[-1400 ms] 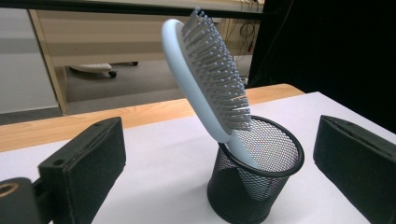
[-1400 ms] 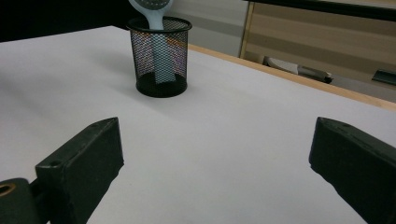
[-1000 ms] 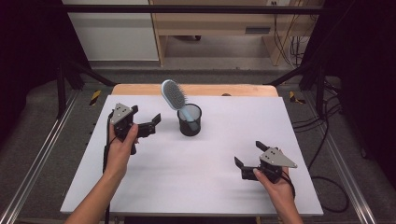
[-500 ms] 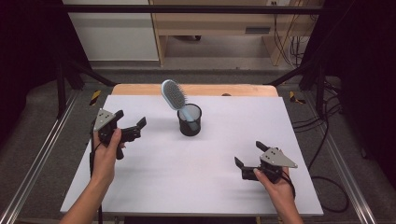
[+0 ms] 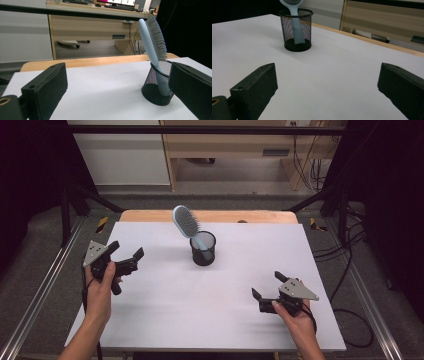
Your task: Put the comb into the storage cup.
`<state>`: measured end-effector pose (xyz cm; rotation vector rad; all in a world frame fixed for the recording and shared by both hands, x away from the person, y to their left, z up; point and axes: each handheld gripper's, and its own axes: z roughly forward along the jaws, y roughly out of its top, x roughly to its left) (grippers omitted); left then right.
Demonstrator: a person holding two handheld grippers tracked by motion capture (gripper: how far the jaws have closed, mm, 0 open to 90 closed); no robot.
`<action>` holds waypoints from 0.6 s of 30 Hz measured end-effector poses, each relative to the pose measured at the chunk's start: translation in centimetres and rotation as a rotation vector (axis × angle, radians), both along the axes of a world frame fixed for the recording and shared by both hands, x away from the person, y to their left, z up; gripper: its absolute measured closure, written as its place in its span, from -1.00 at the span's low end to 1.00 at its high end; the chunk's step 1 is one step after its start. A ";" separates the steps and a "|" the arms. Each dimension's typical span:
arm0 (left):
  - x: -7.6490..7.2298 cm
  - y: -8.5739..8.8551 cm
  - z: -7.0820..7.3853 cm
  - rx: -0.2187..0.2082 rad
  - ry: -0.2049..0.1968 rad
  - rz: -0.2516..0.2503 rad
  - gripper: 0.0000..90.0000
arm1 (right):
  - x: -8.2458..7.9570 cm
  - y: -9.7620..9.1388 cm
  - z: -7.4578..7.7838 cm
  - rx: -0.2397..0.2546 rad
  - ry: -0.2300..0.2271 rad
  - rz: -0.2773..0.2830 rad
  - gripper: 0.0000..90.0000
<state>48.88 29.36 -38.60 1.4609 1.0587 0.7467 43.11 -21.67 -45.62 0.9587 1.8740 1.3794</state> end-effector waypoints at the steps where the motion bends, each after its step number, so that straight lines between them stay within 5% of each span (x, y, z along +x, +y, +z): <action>1: -0.1 0.1 0.1 0.002 -0.004 0.001 -0.95 | 0.0 0.0 0.0 0.001 -0.001 -0.001 -0.94; 18: -2.8 3.5 0.7 0.022 -0.061 0.025 -0.95 | -0.1 -0.7 0.1 0.000 -0.008 -0.023 -0.93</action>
